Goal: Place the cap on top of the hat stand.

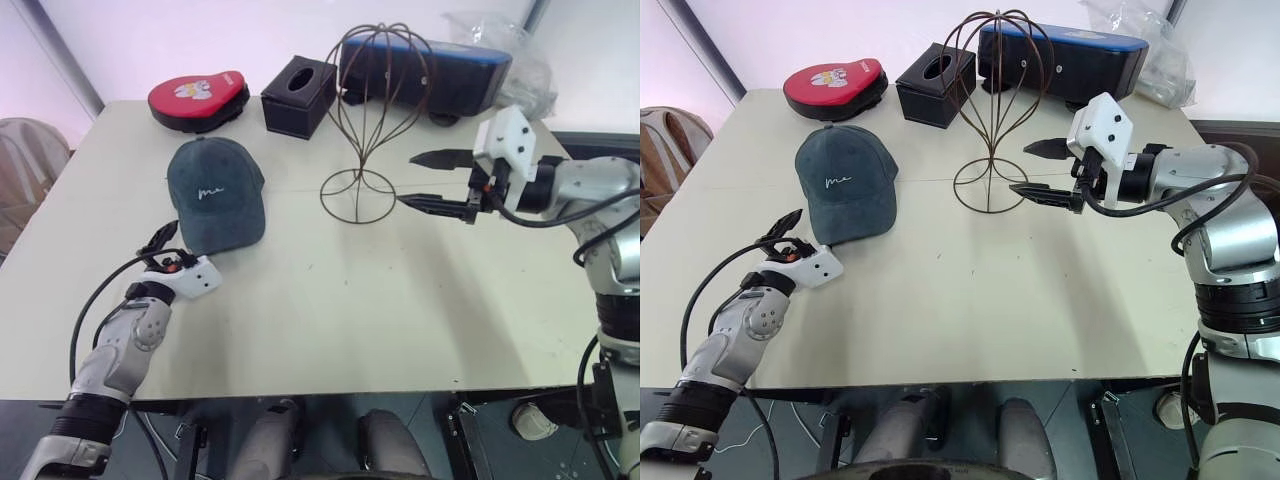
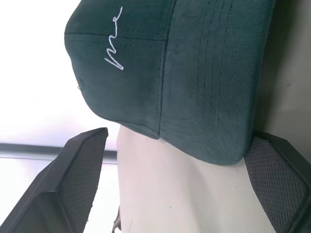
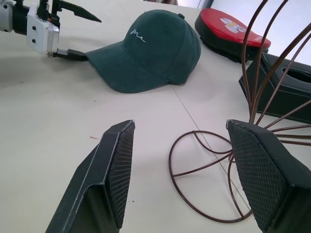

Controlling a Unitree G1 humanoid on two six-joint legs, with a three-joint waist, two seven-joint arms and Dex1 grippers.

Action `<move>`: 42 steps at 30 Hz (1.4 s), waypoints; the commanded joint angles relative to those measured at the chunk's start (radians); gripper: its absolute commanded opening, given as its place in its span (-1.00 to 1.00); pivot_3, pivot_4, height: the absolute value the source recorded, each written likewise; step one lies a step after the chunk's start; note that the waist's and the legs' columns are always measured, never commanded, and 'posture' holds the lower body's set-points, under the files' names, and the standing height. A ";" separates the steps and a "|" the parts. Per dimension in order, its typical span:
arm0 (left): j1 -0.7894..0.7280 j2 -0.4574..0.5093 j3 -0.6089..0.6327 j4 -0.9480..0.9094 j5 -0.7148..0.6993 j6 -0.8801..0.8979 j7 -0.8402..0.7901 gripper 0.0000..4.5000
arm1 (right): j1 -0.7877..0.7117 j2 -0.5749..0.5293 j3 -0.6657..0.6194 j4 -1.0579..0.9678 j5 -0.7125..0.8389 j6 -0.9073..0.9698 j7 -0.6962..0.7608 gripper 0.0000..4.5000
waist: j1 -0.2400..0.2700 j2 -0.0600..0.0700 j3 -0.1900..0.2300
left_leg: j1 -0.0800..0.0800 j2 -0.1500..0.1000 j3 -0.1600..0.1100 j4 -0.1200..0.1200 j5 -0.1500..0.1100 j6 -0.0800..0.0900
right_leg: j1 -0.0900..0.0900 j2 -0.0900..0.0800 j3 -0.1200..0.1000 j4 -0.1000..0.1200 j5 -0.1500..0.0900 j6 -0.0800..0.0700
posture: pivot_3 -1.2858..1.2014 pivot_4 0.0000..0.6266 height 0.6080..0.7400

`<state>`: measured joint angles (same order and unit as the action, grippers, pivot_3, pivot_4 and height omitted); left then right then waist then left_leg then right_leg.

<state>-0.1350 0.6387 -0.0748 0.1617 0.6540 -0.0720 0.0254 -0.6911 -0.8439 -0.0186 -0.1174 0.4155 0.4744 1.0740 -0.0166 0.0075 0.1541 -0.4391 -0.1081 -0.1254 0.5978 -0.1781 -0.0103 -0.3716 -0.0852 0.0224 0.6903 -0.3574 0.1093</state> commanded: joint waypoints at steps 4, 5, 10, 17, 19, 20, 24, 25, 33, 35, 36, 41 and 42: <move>0.026 -0.008 -0.042 0.124 0.032 -0.006 0.074 0.98 | -0.027 -0.017 -0.043 -0.030 0.012 -0.007 -0.003 0.36 | 0.003 0.002 -0.002 | 0.001 0.000 0.000 0.000 0.000 0.000 | 0.001 0.000 0.000 0.000 0.000 0.000 | 0.03 -0.52 1.00; 0.025 -0.010 -0.046 0.134 0.034 -0.013 0.090 0.98 | -0.027 -0.017 -0.043 -0.028 0.012 -0.008 -0.003 0.36 | 0.003 0.003 -0.003 | 0.001 0.000 0.000 0.000 0.000 0.000 | 0.001 0.000 0.000 0.000 0.000 0.000 | 0.03 -0.52 1.00; 0.032 -0.011 -0.062 0.175 0.044 -0.043 0.149 0.98 | -0.027 -0.020 -0.046 -0.031 0.013 -0.006 -0.004 0.36 | 0.003 0.004 -0.004 | 0.002 0.000 0.000 0.000 0.000 0.000 | 0.003 0.000 0.000 0.000 0.000 0.000 | 0.03 -0.52 1.00; 0.028 -0.007 -0.074 0.206 0.038 -0.071 0.159 0.98 | -0.024 -0.023 -0.047 -0.034 0.013 -0.005 -0.007 0.36 | 0.002 0.009 -0.008 | 0.003 0.000 0.000 0.000 0.000 0.000 | 0.003 0.000 0.000 0.000 0.000 0.000 | 0.03 -0.52 1.00; 0.025 -0.006 -0.075 0.210 0.035 -0.079 0.155 0.98 | -0.024 -0.022 -0.047 -0.033 0.012 -0.007 -0.009 0.36 | 0.002 0.009 -0.008 | 0.003 0.000 0.000 0.000 0.000 0.000 | 0.004 0.000 0.000 0.000 0.000 0.000 | 0.03 -0.52 1.00; 0.024 -0.006 -0.075 0.212 0.034 -0.082 0.153 0.98 | -0.023 -0.022 -0.047 -0.033 0.012 -0.007 -0.009 0.36 | 0.003 0.009 -0.008 | 0.003 0.000 0.000 0.000 0.000 0.000 | 0.004 0.000 0.000 0.000 0.000 0.000 | 0.03 -0.52 1.00; 0.023 -0.003 -0.073 0.214 0.030 -0.096 0.147 0.98 | -0.020 -0.022 -0.049 -0.038 0.013 -0.006 -0.012 0.36 | 0.003 0.009 -0.009 | 0.004 0.000 0.000 0.000 0.000 0.000 | 0.005 0.000 0.000 0.000 0.000 0.000 | 0.03 -0.52 1.00; 0.022 -0.003 -0.072 0.214 0.027 -0.100 0.143 0.98 | -0.020 -0.022 -0.050 -0.038 0.013 -0.006 -0.012 0.36 | 0.003 0.009 -0.009 | 0.004 0.000 0.000 0.000 0.000 0.000 | 0.005 0.000 0.000 0.000 0.000 0.000 | 0.03 -0.52 1.00; 0.002 -0.018 -0.068 0.216 -0.056 -0.178 0.086 0.98 | -0.020 -0.020 -0.048 -0.037 0.012 -0.009 -0.014 0.36 | 0.003 0.009 -0.009 | 0.005 -0.001 0.000 0.000 0.000 0.000 | 0.005 -0.001 0.000 0.000 0.000 0.000 | 0.03 -0.52 1.00; -0.002 -0.020 -0.066 0.216 -0.062 -0.190 0.085 0.98 | -0.020 -0.020 -0.048 -0.038 0.012 -0.010 -0.014 0.36 | 0.005 0.009 -0.009 | 0.005 -0.001 0.000 0.000 0.000 0.000 | 0.005 -0.001 0.000 0.000 0.000 0.000 | 0.03 -0.52 1.00; -0.004 -0.019 -0.066 0.216 -0.063 -0.192 0.085 0.98 | -0.019 -0.020 -0.048 -0.038 0.012 -0.010 -0.014 0.36 | 0.006 0.009 -0.009 | 0.005 -0.001 0.000 0.000 0.000 0.000 | 0.005 -0.001 0.000 0.000 0.000 0.000 | 0.03 -0.52 1.00; -0.013 -0.021 -0.066 0.224 -0.072 -0.205 0.080 0.98 | -0.020 -0.021 -0.048 -0.038 0.013 -0.008 -0.012 0.36 | 0.006 0.009 -0.009 | 0.005 -0.001 0.000 0.000 0.000 0.000 | 0.005 -0.002 0.000 0.000 0.000 0.000 | 0.03 -0.52 1.00; -0.016 -0.023 -0.067 0.226 -0.077 -0.207 0.077 0.98 | -0.020 -0.022 -0.048 -0.039 0.013 -0.008 -0.012 0.36 | 0.006 0.009 -0.009 | 0.005 -0.001 0.000 0.000 0.000 0.000 | 0.005 -0.002 0.000 0.000 0.000 0.000 | 0.03 -0.52 1.00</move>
<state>-0.1760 0.6282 -0.1004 0.3485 0.5768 -0.2733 0.1496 -0.6912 -0.8499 -0.0236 -0.1179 0.4155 0.4743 1.0658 -0.0104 0.0166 0.1456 -0.4346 -0.1096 -0.1251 0.5977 -0.1782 -0.0102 -0.3662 -0.0869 0.0225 0.6899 -0.3575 0.1094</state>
